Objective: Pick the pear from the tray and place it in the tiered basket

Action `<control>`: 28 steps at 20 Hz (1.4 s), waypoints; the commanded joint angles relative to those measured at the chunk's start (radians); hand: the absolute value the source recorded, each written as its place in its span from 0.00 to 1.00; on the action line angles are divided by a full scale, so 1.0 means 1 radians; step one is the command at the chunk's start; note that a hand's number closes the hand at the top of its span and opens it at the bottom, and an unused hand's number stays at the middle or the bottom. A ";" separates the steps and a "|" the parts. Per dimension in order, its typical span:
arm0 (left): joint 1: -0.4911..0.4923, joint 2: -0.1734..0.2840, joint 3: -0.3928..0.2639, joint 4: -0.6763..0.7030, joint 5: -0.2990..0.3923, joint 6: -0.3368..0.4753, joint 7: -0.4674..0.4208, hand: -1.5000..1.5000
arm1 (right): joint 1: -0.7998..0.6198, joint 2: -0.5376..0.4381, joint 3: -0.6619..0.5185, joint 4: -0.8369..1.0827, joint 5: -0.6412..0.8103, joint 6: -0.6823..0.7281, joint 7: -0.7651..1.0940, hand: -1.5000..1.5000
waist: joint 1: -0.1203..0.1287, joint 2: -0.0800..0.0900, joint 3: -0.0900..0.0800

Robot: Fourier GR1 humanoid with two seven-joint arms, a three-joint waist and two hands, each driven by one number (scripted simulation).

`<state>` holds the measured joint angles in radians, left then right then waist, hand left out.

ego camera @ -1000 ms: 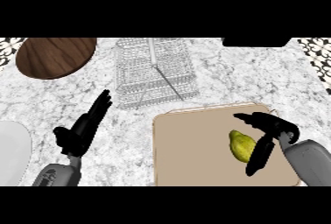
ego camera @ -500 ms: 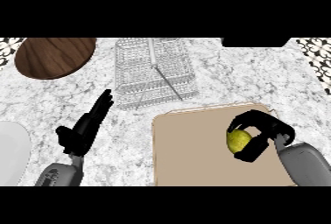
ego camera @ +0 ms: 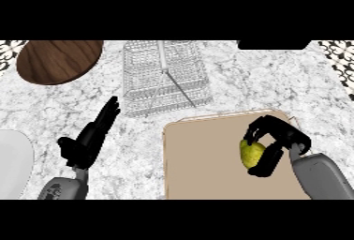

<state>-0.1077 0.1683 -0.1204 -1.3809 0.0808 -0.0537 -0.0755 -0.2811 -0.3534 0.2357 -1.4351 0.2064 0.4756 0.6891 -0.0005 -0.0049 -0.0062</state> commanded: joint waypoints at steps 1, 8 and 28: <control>-0.018 -0.019 -0.008 -0.020 -0.014 0.013 0.038 0.50 | -0.103 -0.026 -0.017 0.073 0.097 -0.016 -0.073 1.00 | 0.009 0.006 0.007; -0.006 -0.010 -0.002 0.030 -0.004 -0.016 -0.023 0.50 | -0.163 -0.368 -0.048 0.115 0.370 -0.199 -0.539 1.00 | 0.023 0.019 0.010; 0.017 -0.021 -0.005 -0.002 -0.041 -0.018 -0.011 0.50 | -0.788 -0.110 -0.287 0.269 0.048 -0.116 -0.387 1.00 | 0.024 0.005 0.005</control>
<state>-0.1105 0.1510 -0.1131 -1.3522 0.0490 -0.0730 -0.1011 -0.9109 -0.5039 -0.0310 -1.2231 0.2775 0.3457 0.2069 0.0141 0.0002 -0.0007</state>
